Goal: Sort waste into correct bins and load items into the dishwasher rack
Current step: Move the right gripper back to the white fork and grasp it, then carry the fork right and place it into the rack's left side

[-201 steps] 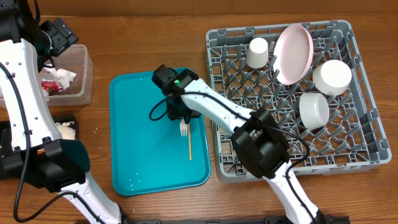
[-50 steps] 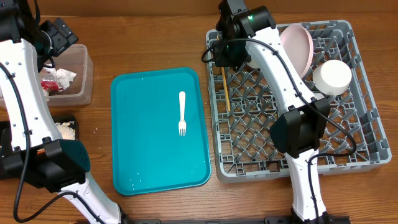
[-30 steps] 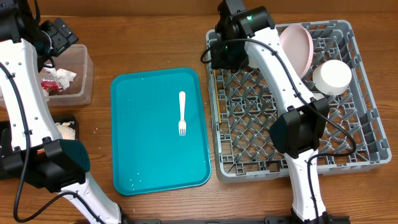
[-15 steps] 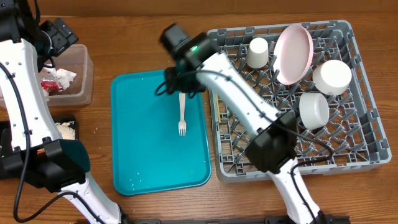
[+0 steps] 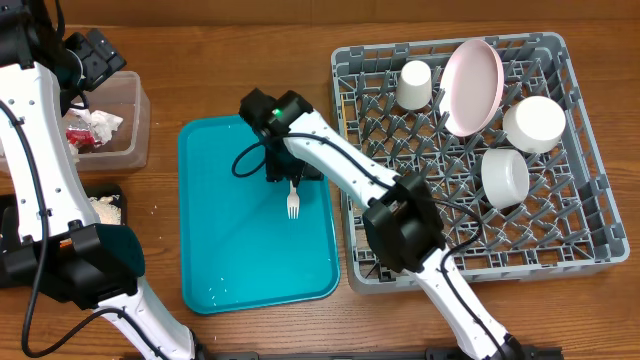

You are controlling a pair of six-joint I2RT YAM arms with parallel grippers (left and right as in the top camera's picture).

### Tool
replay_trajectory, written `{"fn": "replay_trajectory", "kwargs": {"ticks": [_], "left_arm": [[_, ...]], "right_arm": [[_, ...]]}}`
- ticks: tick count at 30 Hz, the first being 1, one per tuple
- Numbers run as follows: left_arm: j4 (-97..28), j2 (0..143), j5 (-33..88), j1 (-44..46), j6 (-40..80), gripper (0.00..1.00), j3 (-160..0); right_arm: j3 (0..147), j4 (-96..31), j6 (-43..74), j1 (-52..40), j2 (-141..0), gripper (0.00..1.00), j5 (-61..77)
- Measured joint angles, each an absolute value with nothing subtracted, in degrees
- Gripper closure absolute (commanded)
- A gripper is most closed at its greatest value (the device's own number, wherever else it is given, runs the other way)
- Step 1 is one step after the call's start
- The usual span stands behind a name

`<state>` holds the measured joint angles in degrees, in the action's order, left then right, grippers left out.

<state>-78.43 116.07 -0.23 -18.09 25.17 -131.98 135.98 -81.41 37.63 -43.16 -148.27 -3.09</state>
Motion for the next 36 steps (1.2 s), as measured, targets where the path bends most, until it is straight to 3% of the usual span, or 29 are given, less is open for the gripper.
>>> {"fn": "replay_trajectory", "kwargs": {"ticks": [6,9,16,36], "left_arm": [[-78.4,116.1,-0.2,-18.1,25.2,0.00,-132.0],[-78.4,116.1,-0.3,-18.1,25.2,0.00,-132.0],[-78.4,116.1,-0.3,-18.1,25.2,0.00,-132.0],[-78.4,116.1,-0.2,-18.1,25.1,0.00,-132.0]], "right_arm": [[136.0,-80.9,36.2,-43.2,-148.7,0.37,-1.7],[136.0,-80.6,35.4,-43.2,-148.7,0.60,-1.3],[133.6,-78.2,35.5,-43.6,-148.0,0.94,-1.5],[138.9,-86.4,31.2,-38.7,-144.9,0.96,1.4]]}}
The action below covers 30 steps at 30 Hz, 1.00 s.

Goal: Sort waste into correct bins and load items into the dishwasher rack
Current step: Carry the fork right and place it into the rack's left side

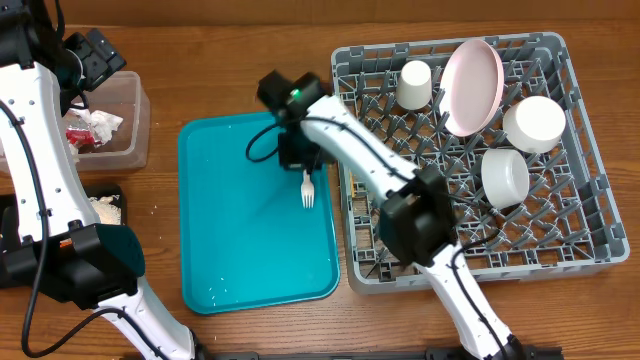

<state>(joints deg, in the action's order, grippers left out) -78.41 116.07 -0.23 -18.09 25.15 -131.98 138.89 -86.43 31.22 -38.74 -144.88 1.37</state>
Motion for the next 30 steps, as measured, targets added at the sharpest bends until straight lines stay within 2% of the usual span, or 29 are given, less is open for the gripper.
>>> {"fn": "replay_trajectory", "kwargs": {"ticks": [11,15,22,30], "left_arm": [[-78.4,116.1,-0.2,-18.1,25.1,0.00,-132.0],[-78.4,116.1,-0.2,-18.1,25.2,0.00,-132.0],[-78.4,116.1,-0.2,-18.1,25.2,0.00,-132.0],[-78.4,116.1,-0.2,-18.1,25.2,0.00,-132.0]], "right_arm": [[145.0,-87.9,24.6,-26.0,-126.9,0.96,2.6],[145.5,-88.2,20.6,-20.8,-125.4,0.96,3.9],[140.7,-84.5,14.7,-21.0,-128.3,0.96,6.9],[135.2,-81.4,12.8,-22.1,-131.8,0.91,7.6]]}}
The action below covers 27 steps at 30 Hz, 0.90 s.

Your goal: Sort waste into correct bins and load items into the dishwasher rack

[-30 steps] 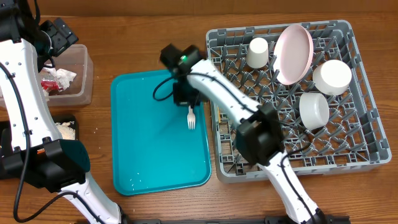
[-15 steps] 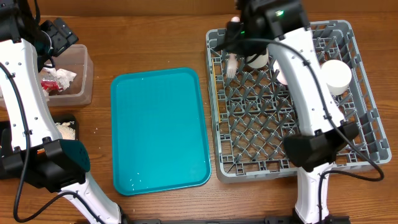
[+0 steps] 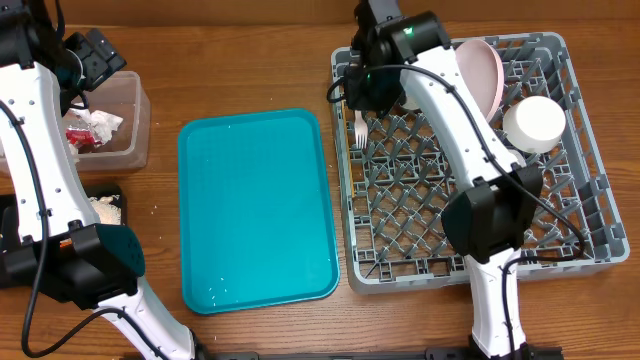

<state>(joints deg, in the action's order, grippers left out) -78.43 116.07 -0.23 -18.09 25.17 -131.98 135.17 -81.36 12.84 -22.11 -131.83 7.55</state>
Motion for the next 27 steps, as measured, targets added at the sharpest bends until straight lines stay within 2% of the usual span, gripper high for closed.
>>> {"fn": "replay_trajectory", "kwargs": {"ticks": [1,3,6,7,21,27], "left_arm": [[-78.4,116.1,-0.2,-18.1,25.2,0.00,-132.0],[-78.4,116.1,-0.3,-18.1,25.1,0.00,-132.0],[-78.4,116.1,-0.2,-18.1,25.2,0.00,-132.0],[-78.4,116.1,-0.2,-18.1,25.2,0.00,-132.0],[-78.4,116.1,-0.2,-18.1,25.1,0.00,-132.0],[-78.4,116.1,-0.3,-18.1,25.2,0.00,-132.0]], "right_arm": [[134.8,-80.9,12.8,-22.1,-132.2,0.87,7.5],[134.4,-80.6,12.6,-22.1,-132.5,0.65,7.6],[133.6,-80.1,12.4,-22.1,-132.7,0.12,7.6],[133.5,-80.1,12.3,-22.1,-132.7,0.01,7.6],[133.8,-85.2,15.1,-22.1,-132.3,0.00,7.6],[133.8,-89.2,18.2,-22.1,-125.6,0.00,6.8]]}}
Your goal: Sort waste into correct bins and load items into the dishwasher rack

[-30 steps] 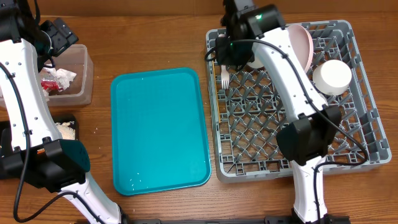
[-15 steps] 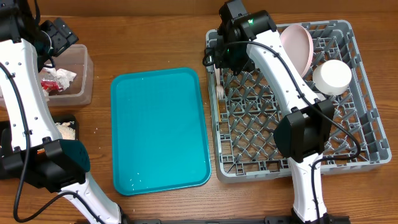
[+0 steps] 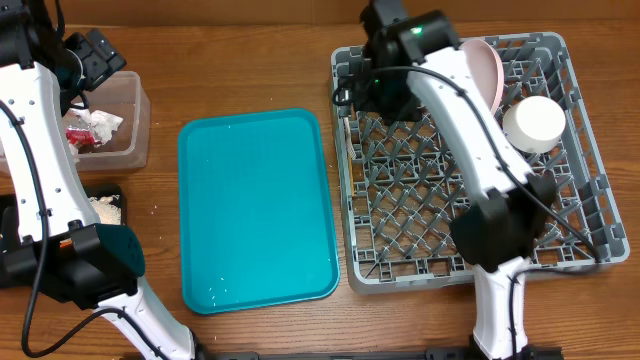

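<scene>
The grey dishwasher rack [image 3: 560, 215] fills the right side of the overhead view. My right gripper [image 3: 361, 100] is low over its far left corner, and its jaws are hidden under the wrist. No white fork shows anywhere. A pink plate [image 3: 488, 62] and a white bowl [image 3: 535, 122] stand in the rack's far part, partly behind the right arm. The teal tray [image 3: 258, 210] in the middle is bare. My left gripper [image 3: 98, 50] hangs over the clear bin [image 3: 128, 140] of crumpled waste at the far left, and I cannot make out its jaws.
A black container [image 3: 108, 190] with pale scraps sits at the left edge, below the clear bin. The right arm stretches across the rack from its near edge to its far left corner, covering some of the dishes in it.
The white fork that hung from my right gripper over the rack's far left corner no longer shows. The gripper sits slightly further right and lower in that corner. The left arm is unchanged.
My right gripper was on the white fork on the teal tray. Then the fork was near the tray's right edge, in the gripper. Then it hung over the rack's far left corner, leaving the tray bare. Now it is out of sight there.
</scene>
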You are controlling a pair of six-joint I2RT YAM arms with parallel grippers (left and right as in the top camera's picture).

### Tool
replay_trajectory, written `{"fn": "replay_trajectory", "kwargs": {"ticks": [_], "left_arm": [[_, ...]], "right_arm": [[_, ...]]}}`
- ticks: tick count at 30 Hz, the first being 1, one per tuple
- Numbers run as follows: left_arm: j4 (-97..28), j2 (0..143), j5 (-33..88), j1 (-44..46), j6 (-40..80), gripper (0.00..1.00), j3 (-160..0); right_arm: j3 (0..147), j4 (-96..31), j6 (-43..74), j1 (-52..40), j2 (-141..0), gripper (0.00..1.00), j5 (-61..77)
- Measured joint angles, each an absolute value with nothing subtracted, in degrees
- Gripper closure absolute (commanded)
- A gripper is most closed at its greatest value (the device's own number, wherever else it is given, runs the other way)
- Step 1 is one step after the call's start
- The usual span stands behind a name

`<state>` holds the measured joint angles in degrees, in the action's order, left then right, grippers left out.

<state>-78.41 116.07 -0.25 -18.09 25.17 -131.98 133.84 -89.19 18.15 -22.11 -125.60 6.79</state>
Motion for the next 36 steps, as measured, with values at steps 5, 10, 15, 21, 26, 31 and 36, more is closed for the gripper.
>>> {"fn": "replay_trajectory", "kwargs": {"ticks": [5,10,15,21,26,31,36], "left_arm": [[-78.4,116.1,-0.3,-18.1,25.1,0.00,-132.0],[-78.4,116.1,-0.2,-18.1,25.2,0.00,-132.0],[-78.4,116.1,-0.2,-18.1,25.2,0.00,-132.0],[-78.4,116.1,-0.3,-18.1,25.1,0.00,-132.0],[-78.4,116.1,-0.2,-18.1,25.1,0.00,-132.0],[-78.4,116.1,-0.2,-18.1,25.1,0.00,-132.0],[-78.4,116.1,-0.2,-18.1,25.2,0.00,-132.0]], "right_arm": [[134.9,-96.7,21.3,-22.1,-115.3,0.00,2.4],[133.6,-97.0,22.7,-22.3,-107.2,0.00,-0.7],[122.8,-97.0,23.6,-23.9,-101.0,0.00,-2.0],[103.2,-93.1,28.6,-25.5,-92.3,0.00,-7.1],[94.5,-93.5,32.2,-25.5,-88.3,0.00,-8.2],[92.6,-93.3,33.4,-25.5,-88.4,0.00,-8.2],[92.6,-92.0,33.8,-25.5,-88.4,0.00,-8.2]]}}
